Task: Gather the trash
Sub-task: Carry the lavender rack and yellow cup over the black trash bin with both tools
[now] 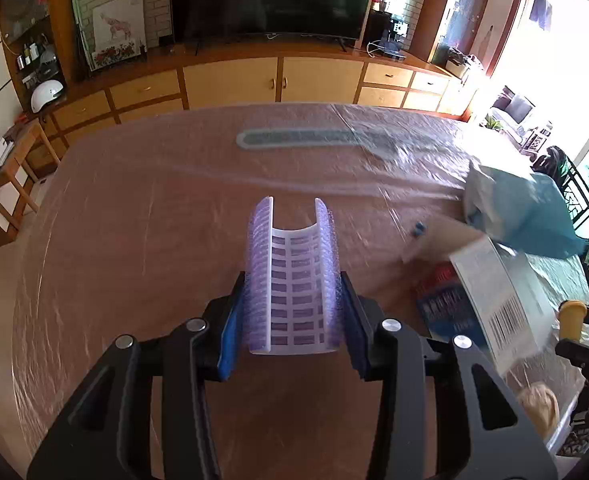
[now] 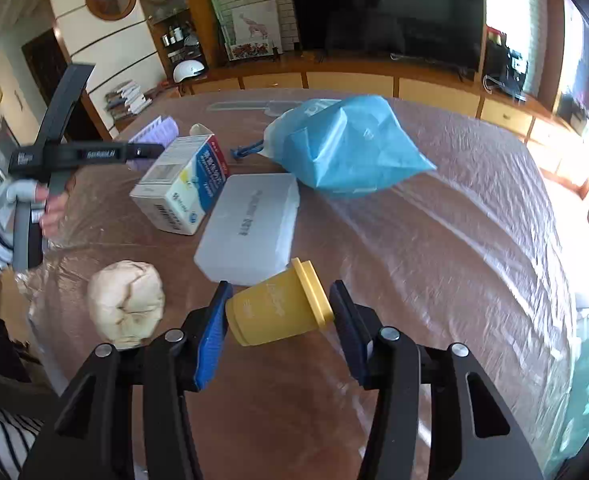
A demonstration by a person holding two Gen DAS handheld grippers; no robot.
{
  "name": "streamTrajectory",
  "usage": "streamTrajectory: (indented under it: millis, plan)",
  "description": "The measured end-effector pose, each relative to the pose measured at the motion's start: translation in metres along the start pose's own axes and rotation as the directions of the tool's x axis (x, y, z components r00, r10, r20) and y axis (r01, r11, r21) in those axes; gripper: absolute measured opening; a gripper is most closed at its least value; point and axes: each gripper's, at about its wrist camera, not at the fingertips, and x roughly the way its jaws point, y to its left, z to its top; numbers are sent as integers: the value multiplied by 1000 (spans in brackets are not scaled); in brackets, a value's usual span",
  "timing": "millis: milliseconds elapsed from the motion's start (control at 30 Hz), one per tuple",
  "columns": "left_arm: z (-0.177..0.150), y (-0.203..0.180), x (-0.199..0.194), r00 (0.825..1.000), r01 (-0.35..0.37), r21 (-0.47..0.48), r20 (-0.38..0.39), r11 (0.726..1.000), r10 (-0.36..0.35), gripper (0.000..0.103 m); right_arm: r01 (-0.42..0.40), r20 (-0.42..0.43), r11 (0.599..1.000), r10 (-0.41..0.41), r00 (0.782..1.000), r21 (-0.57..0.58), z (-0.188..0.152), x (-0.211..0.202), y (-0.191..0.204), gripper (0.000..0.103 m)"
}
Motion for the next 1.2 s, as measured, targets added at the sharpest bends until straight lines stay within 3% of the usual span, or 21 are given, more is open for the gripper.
streamTrajectory:
  millis: [533, 800, 1200]
  plan:
    - [-63, -18, -54, 998, 53, -6, 18, 999, -53, 44, 16, 19, 992, -18, 1000, 122, -30, -18, 30, 49]
    - [-92, -36, -73, 997, 74, 38, 18, 997, -75, 44, 22, 24, 986, -27, 999, 163, -41, -28, 36, 49]
    - [-110, -46, -87, 995, 93, 88, 20, 992, -95, 44, 0, 41, 982, -8, 999, 187, -50, -37, 43, 49]
